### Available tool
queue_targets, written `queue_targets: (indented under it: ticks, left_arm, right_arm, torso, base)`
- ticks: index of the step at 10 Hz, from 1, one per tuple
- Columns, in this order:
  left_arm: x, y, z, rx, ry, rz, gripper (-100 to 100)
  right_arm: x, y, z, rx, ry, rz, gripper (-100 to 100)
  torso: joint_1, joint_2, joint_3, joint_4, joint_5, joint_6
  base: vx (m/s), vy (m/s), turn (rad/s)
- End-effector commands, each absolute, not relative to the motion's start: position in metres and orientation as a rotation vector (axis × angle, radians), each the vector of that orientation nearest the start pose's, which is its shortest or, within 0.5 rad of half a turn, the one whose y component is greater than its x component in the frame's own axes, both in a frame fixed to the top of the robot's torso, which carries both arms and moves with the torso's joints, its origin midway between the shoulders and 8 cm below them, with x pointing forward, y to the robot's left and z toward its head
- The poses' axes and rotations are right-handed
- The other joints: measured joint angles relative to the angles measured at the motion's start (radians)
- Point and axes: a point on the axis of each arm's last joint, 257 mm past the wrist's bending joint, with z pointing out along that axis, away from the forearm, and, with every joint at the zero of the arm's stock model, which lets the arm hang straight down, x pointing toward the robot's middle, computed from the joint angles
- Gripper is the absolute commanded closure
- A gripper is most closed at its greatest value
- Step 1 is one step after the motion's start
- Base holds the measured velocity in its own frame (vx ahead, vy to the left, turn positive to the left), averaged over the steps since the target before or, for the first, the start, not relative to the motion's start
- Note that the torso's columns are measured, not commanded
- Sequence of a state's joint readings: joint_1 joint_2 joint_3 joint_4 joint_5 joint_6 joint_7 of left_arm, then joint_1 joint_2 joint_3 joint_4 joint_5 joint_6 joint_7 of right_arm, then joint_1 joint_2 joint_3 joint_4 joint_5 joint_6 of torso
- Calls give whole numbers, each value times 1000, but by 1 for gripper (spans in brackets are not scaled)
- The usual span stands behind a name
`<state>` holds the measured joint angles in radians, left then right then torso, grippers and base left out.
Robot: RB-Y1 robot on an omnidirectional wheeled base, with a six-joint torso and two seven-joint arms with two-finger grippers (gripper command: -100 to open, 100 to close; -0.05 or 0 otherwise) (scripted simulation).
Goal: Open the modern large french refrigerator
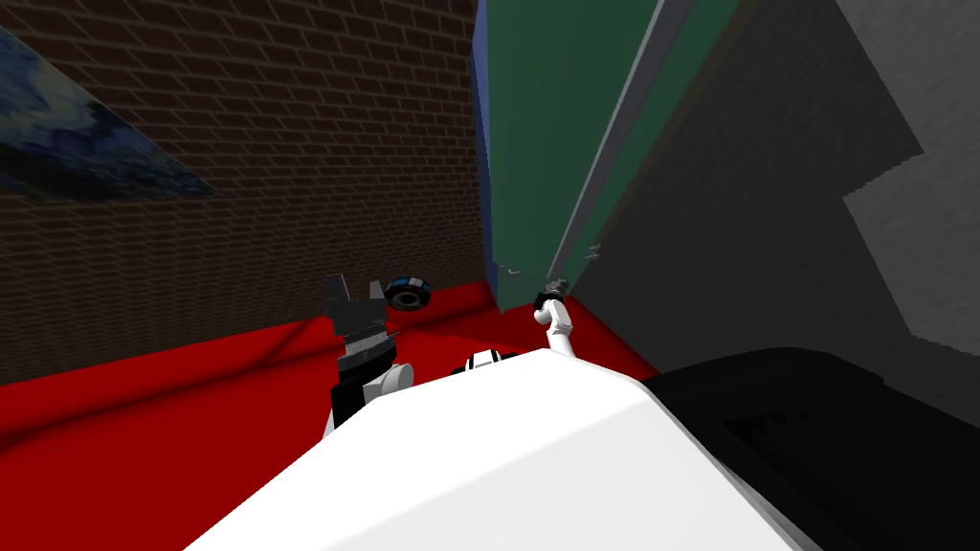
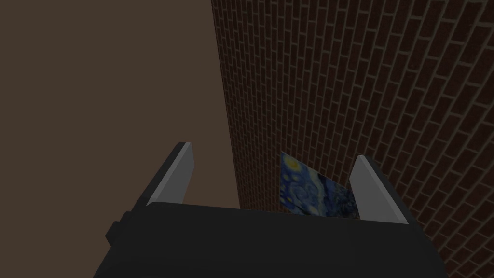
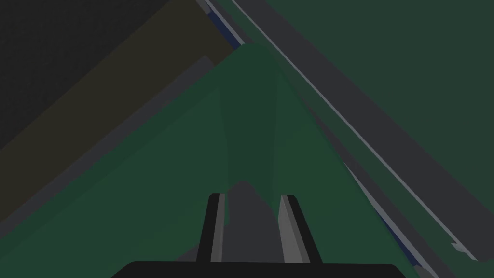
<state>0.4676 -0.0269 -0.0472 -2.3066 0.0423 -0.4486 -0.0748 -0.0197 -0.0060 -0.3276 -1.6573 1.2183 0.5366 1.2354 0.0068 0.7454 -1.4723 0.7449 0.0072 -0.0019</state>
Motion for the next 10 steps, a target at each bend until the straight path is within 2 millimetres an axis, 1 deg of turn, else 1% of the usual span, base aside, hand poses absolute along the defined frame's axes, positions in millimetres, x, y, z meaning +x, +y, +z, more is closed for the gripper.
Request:
queue_targets:
  ticks: [1,3,5,6,7,8,9,10]
  left_arm:
    - [351,268,37,-677,582,-1321,0]
    - [350,268,37,-678,582,-1321,0]
    - [350,268,37,-678,582,-1321,0]
    - [350,268,37,-677,582,-1321,0]
    - [351,268,37,-677,582,-1321,0]
    - [351,268,37,-677,582,-1321,0]
    - [351,268,37,-677,582,-1320,0]
    - [351,268,37,-677,583,-1320,0]
  right_arm:
    - [440,-519,-207,10,1809,-1306,100]
    - [423,-537,-203,67,1811,-1349,100]
    - [405,-553,-198,124,1810,-1392,100]
    - [410,-545,-204,121,1843,-1385,-100]
    - [412,-543,-200,127,1845,-1386,-100]
    - [414,-541,-196,133,1847,-1387,-100]
    - [416,-539,-192,139,1849,-1388,-100]
    - [418,-537,-187,144,1852,-1388,-100]
  torso:
    - [1,1,1,1,0,0]
    - [9,-2,-1,0,3,1]
    - [7,-2,-2,2,5,-2]
    - [7,1,0,2,5,-1]
    - [-7,2,1,0,-1,-1]
    - [-20,-1,0,-1,-6,2]
    - [-19,-2,-2,0,-3,5]
    - [-11,-2,-1,0,-2,7]
  base:
    - [49,263,-76]
    - [97,329,-107]
    - [66,334,-100]
    - [-12,113,5]
    - [-42,-72,125]
    - [-82,-96,80]
    - [-79,-102,40]
    - [-35,-91,35]
